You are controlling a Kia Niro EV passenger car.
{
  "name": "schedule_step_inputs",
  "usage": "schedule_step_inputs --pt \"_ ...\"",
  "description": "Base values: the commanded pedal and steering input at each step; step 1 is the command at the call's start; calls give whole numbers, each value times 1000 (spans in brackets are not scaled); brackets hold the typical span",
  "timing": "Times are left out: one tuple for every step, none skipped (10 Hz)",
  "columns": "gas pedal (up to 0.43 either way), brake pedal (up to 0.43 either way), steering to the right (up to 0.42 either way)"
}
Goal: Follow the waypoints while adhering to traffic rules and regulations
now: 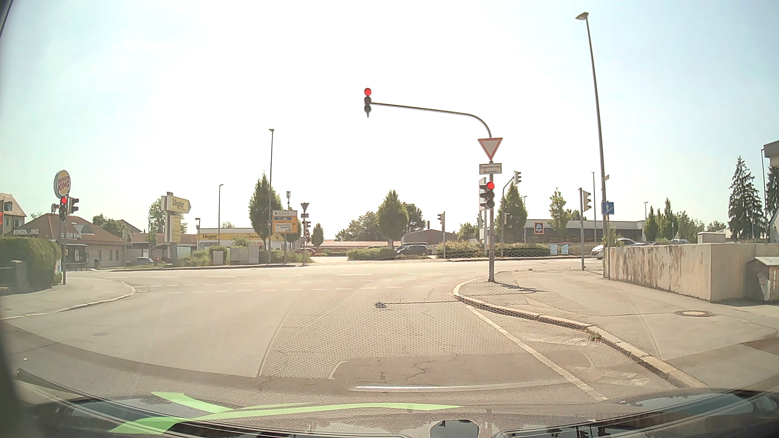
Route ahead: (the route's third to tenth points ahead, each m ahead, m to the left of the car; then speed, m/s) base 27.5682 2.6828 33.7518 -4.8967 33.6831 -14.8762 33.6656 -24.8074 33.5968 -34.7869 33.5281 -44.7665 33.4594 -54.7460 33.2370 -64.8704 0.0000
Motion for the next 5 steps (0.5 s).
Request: schedule_step_inputs --pt "0 311 -16" --pt "0 311 -16" --pt "0 311 -16" --pt "0 311 -16" --pt "0 311 -16"
